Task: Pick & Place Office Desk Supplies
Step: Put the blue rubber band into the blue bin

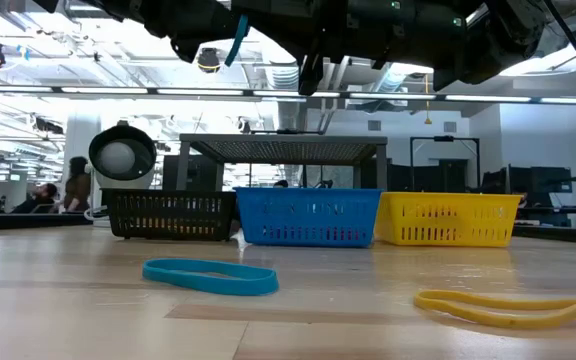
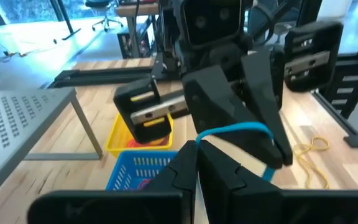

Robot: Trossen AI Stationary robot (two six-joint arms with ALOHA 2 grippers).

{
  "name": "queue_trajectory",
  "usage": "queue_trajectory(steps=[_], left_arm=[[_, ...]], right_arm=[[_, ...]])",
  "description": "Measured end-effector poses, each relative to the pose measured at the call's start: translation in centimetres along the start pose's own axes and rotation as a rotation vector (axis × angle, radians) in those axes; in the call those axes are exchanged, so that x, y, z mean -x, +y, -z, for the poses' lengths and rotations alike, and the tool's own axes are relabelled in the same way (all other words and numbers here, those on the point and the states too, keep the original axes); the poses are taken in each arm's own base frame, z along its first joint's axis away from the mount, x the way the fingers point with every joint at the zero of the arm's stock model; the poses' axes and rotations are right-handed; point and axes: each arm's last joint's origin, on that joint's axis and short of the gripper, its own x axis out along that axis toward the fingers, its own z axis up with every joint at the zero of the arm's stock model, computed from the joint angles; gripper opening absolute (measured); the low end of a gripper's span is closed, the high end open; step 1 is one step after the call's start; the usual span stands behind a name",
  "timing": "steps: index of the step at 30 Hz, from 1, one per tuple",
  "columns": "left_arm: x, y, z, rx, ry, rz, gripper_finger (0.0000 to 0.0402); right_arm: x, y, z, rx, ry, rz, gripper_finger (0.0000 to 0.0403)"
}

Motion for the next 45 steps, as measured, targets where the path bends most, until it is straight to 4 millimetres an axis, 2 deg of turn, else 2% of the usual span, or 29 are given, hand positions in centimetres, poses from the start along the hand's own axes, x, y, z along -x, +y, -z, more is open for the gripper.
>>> queue_trajectory(steps=[8, 19, 24, 33, 38, 45], left_arm=[[0.0, 0.0, -0.2, 0.006, -0.02, 0.0, 0.0044], [0.0, -0.2, -0.2, 0.0, -0.02, 0.07, 0.0202], [0.5, 0.1, -0.3, -0.006, -0.005, 0.057, 0.0245], [3.3, 0.9, -1.3, -0.002, 0.007, 0.055, 0.0251], [4.3, 1.3, -1.3, 0.027, 0.014, 0.054, 0.0246], [4.4, 1.3, -0.5, 0.042, 0.031, 0.054, 0.0246]], right_arm=[[0.0, 0.0, 0.0, 0.0, 0.0, 0.0, 0.0003], [0.0, -0.7, -0.1, 0.002, -0.002, 0.018, 0.0001], [0.1, -1.3, -0.5, 0.004, 0.025, 0.041, 0.0001], [1.5, -1.3, -3.1, 0.075, 0.141, 0.092, 0.0], [2.0, -2.4, -2.2, 0.084, 0.274, 0.207, 0.0], [2.5, -4.2, -0.4, 0.046, 0.423, 0.305, 0.0]])
